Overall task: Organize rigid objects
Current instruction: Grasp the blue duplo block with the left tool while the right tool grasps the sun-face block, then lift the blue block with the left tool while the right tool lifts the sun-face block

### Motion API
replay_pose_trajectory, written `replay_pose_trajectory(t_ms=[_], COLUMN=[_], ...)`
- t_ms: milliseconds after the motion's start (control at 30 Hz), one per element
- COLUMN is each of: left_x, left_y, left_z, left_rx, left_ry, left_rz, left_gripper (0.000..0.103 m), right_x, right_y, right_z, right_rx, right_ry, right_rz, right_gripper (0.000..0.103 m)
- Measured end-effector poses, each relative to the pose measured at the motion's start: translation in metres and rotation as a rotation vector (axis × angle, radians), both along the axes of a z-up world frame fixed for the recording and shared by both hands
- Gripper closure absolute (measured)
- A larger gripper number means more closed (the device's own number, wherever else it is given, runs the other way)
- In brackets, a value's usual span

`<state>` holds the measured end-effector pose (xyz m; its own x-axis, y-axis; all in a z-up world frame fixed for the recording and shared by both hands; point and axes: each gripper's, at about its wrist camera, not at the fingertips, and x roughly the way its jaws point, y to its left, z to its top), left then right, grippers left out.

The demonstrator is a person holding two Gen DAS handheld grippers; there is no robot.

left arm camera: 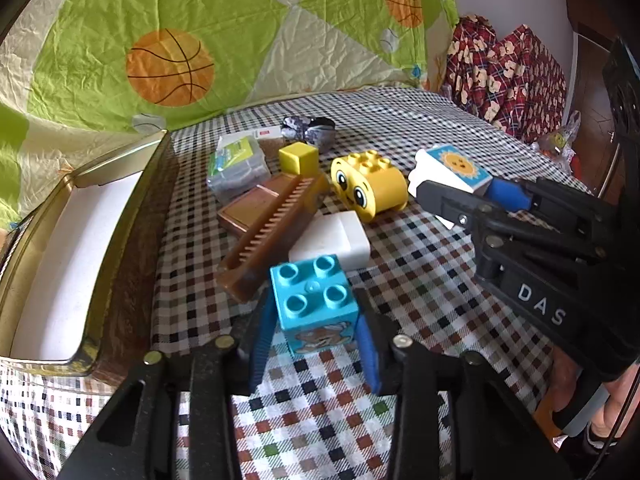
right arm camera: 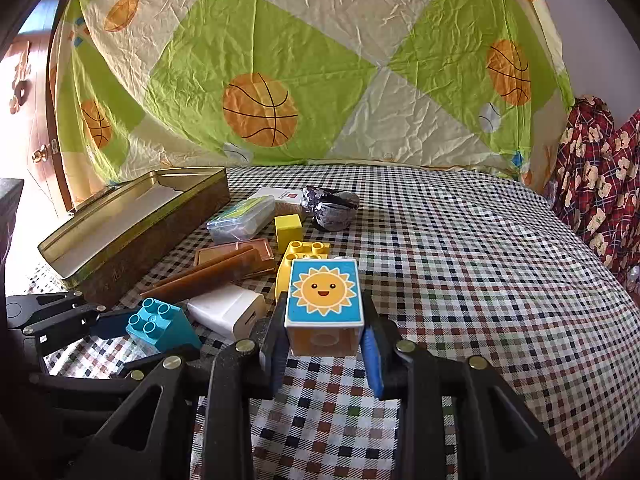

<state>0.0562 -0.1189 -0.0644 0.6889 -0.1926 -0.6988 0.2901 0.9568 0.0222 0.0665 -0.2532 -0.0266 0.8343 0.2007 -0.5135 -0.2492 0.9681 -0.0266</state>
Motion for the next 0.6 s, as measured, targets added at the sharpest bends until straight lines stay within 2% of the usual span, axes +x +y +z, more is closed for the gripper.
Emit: replay_pose_trajectory(t_ms=[167, 600], left_x=[-0.003, -0.018], left_y=[0.008, 0.024], left_z=[0.002, 0.013], left_rx=[-0.047, -0.108], left_ry=[-0.014, -0.162], left_rz=[0.002, 0.059], left_gripper=[0.073, 0.073], right_x=[-0.004, -0.009], right_y=[0.001, -0.002], right_z=[-0.001, 0.001], right_rx=[-0.007, 0.007], right_ry=[-0.021, -0.055], right_rz=[-0.009, -0.015], right_gripper=[0.069, 0.069])
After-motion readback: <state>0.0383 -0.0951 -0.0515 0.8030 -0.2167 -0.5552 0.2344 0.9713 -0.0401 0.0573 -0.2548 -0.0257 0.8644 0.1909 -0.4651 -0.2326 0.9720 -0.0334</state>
